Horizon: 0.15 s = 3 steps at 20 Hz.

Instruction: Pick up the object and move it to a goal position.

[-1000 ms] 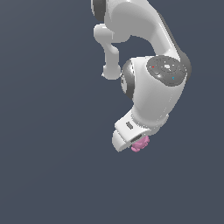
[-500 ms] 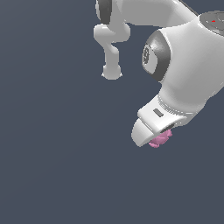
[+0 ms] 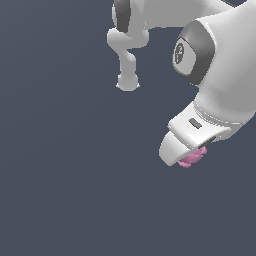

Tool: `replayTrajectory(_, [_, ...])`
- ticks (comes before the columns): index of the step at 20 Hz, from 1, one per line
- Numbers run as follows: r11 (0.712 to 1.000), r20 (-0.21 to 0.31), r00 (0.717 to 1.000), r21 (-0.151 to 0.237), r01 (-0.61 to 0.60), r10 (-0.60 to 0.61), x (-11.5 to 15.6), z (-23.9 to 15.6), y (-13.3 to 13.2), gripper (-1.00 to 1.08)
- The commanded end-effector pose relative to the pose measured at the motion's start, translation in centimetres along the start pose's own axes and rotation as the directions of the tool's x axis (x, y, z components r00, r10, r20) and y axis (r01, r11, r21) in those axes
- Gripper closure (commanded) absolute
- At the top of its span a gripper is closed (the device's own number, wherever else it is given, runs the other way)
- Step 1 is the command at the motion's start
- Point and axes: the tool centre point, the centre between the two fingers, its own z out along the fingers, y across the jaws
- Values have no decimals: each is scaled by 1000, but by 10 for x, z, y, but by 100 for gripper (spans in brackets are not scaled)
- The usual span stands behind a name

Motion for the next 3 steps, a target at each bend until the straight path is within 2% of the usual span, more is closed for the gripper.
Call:
replayTrajectory(1, [1000, 0, 1000, 0, 0, 0, 1, -2, -1, 108])
replayTrajectory(3, [1000, 0, 1000, 0, 0, 0, 1, -2, -1, 108])
